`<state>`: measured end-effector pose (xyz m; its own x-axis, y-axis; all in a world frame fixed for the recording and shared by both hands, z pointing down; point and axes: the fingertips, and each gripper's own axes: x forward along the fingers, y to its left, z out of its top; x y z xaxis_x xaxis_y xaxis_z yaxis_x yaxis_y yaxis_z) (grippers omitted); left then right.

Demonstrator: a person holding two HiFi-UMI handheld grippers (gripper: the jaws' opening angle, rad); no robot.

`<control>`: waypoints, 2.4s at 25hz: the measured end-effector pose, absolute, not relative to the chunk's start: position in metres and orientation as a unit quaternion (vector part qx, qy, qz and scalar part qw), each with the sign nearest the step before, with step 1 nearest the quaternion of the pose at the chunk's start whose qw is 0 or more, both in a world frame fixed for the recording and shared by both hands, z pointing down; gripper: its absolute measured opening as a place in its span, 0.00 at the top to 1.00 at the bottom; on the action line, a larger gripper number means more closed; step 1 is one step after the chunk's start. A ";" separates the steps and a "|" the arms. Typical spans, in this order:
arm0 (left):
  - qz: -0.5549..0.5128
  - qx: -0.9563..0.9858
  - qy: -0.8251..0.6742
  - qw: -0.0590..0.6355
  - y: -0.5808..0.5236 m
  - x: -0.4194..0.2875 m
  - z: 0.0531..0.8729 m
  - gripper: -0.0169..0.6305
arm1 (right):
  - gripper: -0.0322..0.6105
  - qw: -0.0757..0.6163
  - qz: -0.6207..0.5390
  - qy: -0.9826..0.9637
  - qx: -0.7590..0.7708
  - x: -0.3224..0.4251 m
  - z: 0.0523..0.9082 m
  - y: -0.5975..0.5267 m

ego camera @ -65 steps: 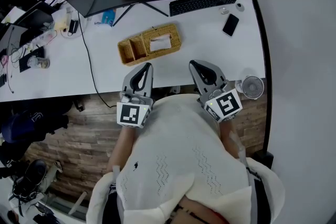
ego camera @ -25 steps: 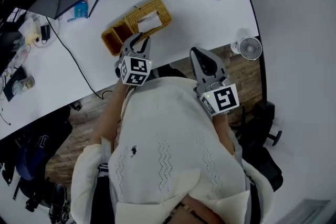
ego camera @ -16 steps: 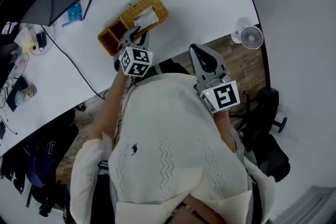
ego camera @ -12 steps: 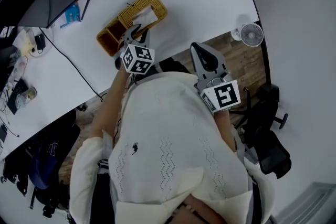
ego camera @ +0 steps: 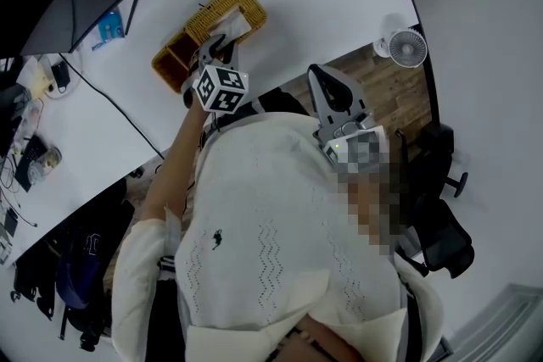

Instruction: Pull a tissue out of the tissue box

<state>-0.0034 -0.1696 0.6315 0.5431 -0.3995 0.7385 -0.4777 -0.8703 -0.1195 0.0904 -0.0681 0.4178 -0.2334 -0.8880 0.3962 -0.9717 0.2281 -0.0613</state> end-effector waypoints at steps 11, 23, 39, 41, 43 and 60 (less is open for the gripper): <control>0.401 0.877 -0.254 0.069 -0.171 -0.005 0.632 0.94 | 0.95 0.140 0.150 -0.771 0.603 0.092 0.419 -0.072; 0.372 0.883 -0.271 0.094 -0.165 -0.006 0.619 0.95 | 0.95 0.143 0.144 -0.782 0.589 0.090 0.419 -0.074; 0.360 0.881 -0.291 0.101 -0.153 -0.007 0.608 0.95 | 0.95 0.141 0.137 -0.799 0.568 0.090 0.417 -0.072; 0.359 0.880 -0.293 0.101 -0.152 -0.006 0.608 0.95 | 0.95 0.141 0.137 -0.801 0.566 0.090 0.417 -0.072; 0.358 0.880 -0.296 0.102 -0.152 -0.006 0.607 0.95 | 0.95 0.142 0.136 -0.802 0.563 0.091 0.418 -0.072; 0.355 0.869 -0.328 0.109 -0.145 -0.006 0.606 0.95 | 0.95 0.141 0.129 -0.820 0.540 0.100 0.417 -0.074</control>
<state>-0.0062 -0.1451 0.6055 0.5326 -0.4914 0.6891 -0.6470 -0.7613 -0.0428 0.1002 -0.0737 0.4171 -0.3774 -0.8490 0.3698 -0.9214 0.3841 -0.0587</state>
